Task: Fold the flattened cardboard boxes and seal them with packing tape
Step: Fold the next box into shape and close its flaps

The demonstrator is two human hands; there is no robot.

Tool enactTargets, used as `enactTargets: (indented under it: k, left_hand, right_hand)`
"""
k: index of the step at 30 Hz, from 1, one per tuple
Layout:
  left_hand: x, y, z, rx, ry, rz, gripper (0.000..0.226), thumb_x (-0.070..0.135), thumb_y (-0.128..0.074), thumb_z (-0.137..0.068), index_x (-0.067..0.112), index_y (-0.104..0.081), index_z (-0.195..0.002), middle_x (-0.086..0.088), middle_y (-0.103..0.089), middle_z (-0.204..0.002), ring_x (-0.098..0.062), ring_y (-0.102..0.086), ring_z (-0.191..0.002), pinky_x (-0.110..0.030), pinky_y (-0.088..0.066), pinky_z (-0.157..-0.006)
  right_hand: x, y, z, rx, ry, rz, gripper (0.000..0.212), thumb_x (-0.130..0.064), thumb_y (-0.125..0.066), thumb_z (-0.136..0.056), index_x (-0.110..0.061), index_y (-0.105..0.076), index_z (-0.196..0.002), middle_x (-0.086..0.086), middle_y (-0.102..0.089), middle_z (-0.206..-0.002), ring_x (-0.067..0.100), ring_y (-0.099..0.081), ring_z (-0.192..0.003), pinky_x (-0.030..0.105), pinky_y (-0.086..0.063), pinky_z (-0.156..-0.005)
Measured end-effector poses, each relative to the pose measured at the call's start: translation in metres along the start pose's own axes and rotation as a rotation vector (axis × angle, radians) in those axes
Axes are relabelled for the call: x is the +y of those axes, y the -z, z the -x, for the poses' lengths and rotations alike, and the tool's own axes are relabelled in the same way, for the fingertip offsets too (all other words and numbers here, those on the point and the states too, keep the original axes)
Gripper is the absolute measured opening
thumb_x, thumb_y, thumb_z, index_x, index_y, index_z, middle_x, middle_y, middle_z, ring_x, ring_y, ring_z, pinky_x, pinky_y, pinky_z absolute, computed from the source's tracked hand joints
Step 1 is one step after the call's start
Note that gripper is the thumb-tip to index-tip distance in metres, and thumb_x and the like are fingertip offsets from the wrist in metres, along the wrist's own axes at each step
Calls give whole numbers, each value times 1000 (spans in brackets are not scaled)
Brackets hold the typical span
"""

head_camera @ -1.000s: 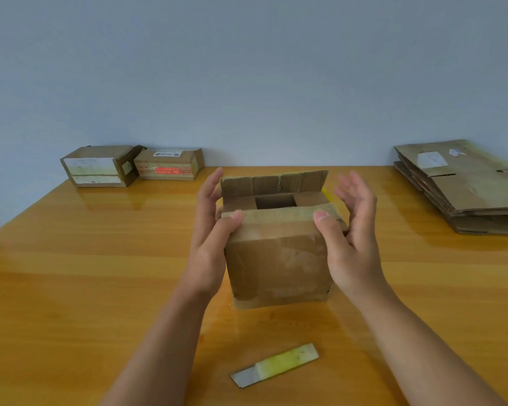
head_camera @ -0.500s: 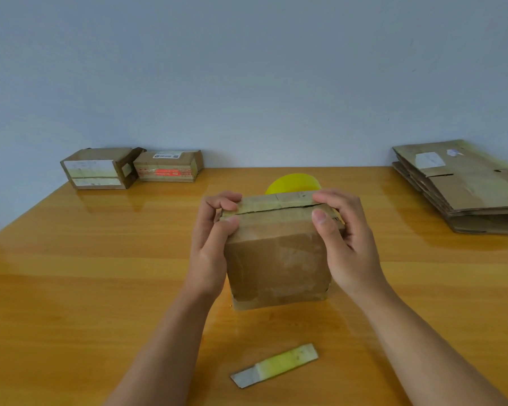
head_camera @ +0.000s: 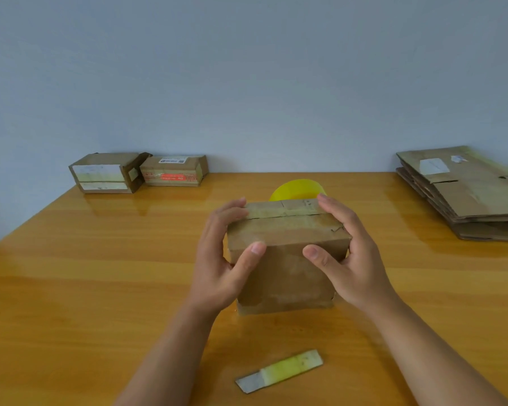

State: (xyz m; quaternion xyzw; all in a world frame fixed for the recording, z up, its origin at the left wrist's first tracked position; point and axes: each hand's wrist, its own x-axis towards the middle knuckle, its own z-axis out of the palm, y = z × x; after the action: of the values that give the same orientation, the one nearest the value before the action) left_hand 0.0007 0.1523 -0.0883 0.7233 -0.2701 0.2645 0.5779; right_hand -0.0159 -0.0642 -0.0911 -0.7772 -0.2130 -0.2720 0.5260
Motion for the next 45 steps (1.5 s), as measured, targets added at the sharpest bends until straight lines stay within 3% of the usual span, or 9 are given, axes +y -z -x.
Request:
enactTargets:
  k: [5, 11, 17, 25, 29, 33, 36, 41, 45]
  left_hand:
    - [-1, -1, 0, 59, -44, -21, 45, 58, -59, -91, 17, -61, -108, -6, -60, -127, -21, -57, -122, -32, -48, -94]
    - [-4, -1, -2, 50, -97, -97, 47, 55, -55, -94, 12, -63, -111, -9, -61, -124, -20, -58, -120, -27, -46, -94]
    - [-6, -2, -2, 68, -87, -78, 48, 56, -57, -93, 9, -64, -103, -10, -61, -122, -18, -58, -118, -24, -45, -93]
    - [-4, -5, 0, 113, -95, -101, 49, 55, -58, -93, 8, -66, -104, -9, -62, -125, -22, -55, -125, -32, -45, -101]
    - [-1, -9, 1, 160, -147, -186, 37, 39, -61, -91, 6, -69, -104, -3, -67, -119, -28, -51, -130, -41, -42, -106]
    - [0, -5, 0, 130, -138, -163, 28, 33, -61, -88, 13, -68, -105, 2, -67, -116, -27, -51, -128, -38, -41, -104]
    - [-1, -5, -1, 121, -75, -121, 30, 39, -65, -87, 14, -68, -103, 4, -67, -117, -24, -50, -131, -34, -40, -106]
    - [-3, -5, 0, 110, -33, -55, 48, 60, -62, -88, 16, -60, -108, 0, -63, -125, -21, -48, -135, -39, -41, -107]
    - [-2, -6, 1, 128, 59, -15, 54, 69, -68, -76, 26, -58, -106, 0, -46, -146, -17, -42, -138, -36, -43, -105]
  right_hand:
    - [-2, -1, 3, 35, 28, 26, 62, -60, -64, -86, -17, -55, -130, -10, -47, -147, 8, -44, -138, 40, -48, -104]
    - [-3, -1, 2, 50, 49, 55, 64, -60, -65, -84, -15, -57, -128, -9, -52, -141, 6, -47, -135, 26, -45, -105]
    - [0, 0, 2, 100, 28, 133, 78, -66, -66, -79, -12, -53, -134, 0, -48, -142, 8, -45, -134, 20, -45, -101]
    - [1, -2, 7, 80, 6, 70, 81, -62, -64, -84, -8, -47, -143, -3, -39, -156, 10, -38, -143, 46, -49, -105]
    - [2, -1, 6, 81, 39, 86, 74, -62, -63, -86, -14, -48, -140, -3, -47, -150, 11, -44, -139, 41, -47, -106]
    - [1, 0, 5, 56, 87, 123, 62, -60, -61, -88, -20, -52, -134, -1, -48, -145, 12, -46, -136, 39, -49, -102]
    - [0, -1, 4, 58, 65, 109, 61, -59, -63, -86, -19, -55, -131, -2, -49, -145, 10, -47, -135, 40, -52, -99]
    - [1, -6, 8, 109, 33, 65, 71, -52, -69, -84, -7, -54, -136, 0, -48, -149, 7, -45, -137, 25, -48, -102]
    - [2, -12, 13, 154, 68, 94, 78, -49, -71, -83, 3, -51, -137, 7, -47, -149, 7, -46, -137, 21, -47, -102]
